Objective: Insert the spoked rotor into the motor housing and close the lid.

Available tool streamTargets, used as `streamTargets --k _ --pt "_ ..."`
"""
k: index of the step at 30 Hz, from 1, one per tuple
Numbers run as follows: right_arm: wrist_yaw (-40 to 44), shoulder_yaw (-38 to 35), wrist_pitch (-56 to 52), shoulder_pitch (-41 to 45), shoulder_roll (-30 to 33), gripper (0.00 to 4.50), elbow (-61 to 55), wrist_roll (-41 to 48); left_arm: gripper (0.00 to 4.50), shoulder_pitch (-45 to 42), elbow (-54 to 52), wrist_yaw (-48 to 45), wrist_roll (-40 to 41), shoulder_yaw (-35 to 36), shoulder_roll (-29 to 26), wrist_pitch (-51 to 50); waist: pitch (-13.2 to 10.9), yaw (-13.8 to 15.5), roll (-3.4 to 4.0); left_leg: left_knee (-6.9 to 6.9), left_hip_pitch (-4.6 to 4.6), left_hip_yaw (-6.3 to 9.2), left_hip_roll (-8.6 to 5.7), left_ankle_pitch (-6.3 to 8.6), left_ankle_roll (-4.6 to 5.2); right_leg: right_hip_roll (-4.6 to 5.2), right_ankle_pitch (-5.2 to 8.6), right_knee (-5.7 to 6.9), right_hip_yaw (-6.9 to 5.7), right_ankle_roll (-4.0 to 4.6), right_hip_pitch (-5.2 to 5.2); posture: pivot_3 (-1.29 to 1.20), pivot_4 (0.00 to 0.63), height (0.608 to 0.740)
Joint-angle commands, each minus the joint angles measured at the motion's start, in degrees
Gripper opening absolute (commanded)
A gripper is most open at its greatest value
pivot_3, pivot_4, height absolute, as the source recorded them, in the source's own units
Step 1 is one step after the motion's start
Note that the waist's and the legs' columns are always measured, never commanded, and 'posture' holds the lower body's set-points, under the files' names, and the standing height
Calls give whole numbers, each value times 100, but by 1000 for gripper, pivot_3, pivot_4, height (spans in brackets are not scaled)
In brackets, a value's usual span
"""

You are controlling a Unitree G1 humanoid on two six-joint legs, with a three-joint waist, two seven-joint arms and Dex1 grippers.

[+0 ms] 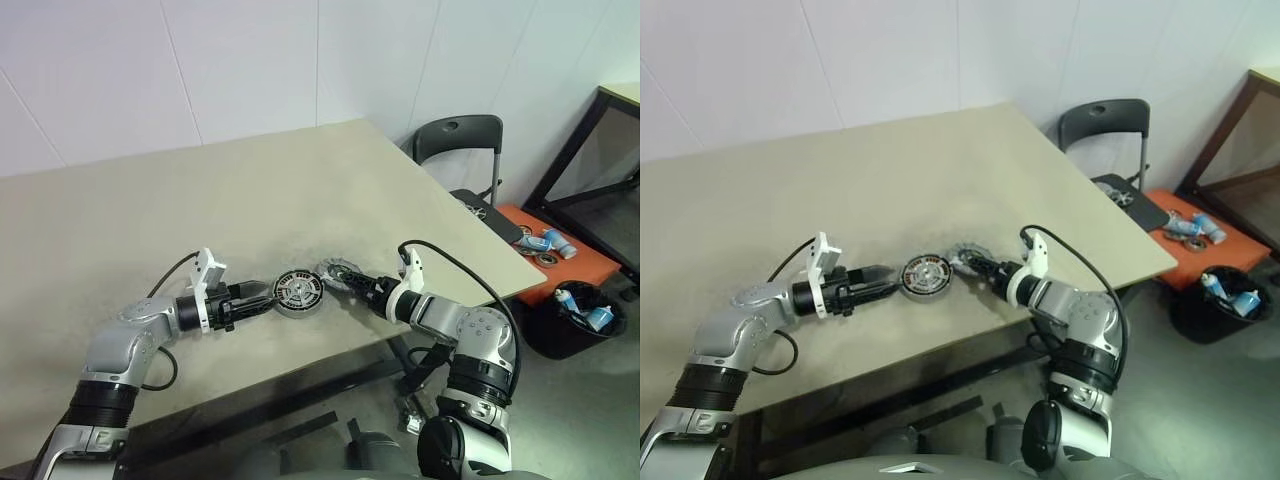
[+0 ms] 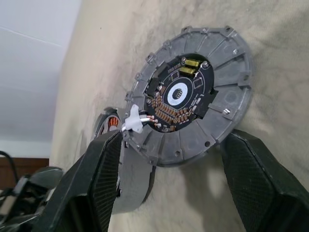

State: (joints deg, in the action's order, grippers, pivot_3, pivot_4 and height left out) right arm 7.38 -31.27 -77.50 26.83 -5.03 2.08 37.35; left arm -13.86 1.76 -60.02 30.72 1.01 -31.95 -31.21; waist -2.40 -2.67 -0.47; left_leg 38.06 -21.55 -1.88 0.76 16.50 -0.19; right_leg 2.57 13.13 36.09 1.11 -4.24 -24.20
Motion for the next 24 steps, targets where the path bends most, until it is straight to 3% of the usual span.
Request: streamTargets --k 1,8,11,16,24 --pt "-15 43 181 98 153 3268 71 58 2663 53 -400 116 140 109 -6 -132 0 -4 0 0 1 0 0 0 0 0 0 1 0 0 0 0 0 740" --pt "-119 82 685 121 338 3268 159 10 2663 79 356 -230 -65 126 -15 404 0 12 0 1 4 0 -1 0 0 -1 9 1 0 15 3 0 0 740" --pt "-35 208 805 112 298 2663 40 130 2663 -12 740 -422 -127 127 -33 651 -1 6 0 1 1 -2 -2 0 0 0 9 -2 0 15 2 0 0 740" --pt "-80 356 877 166 282 1004 83 148 2663 -135 1050 -604 -183 134 -50 828 -1 2 0 -4 -1 -1 0 0 0 -2 5 -1 0 6 -3 0 0 740" --pt "50 116 407 138 524 1004 84 624 2663 -180 797 -534 -113 183 -98 583 -1 13 0 -4 -1 -2 1 0 1 0 4 -1 2 5 -3 0 0 740"
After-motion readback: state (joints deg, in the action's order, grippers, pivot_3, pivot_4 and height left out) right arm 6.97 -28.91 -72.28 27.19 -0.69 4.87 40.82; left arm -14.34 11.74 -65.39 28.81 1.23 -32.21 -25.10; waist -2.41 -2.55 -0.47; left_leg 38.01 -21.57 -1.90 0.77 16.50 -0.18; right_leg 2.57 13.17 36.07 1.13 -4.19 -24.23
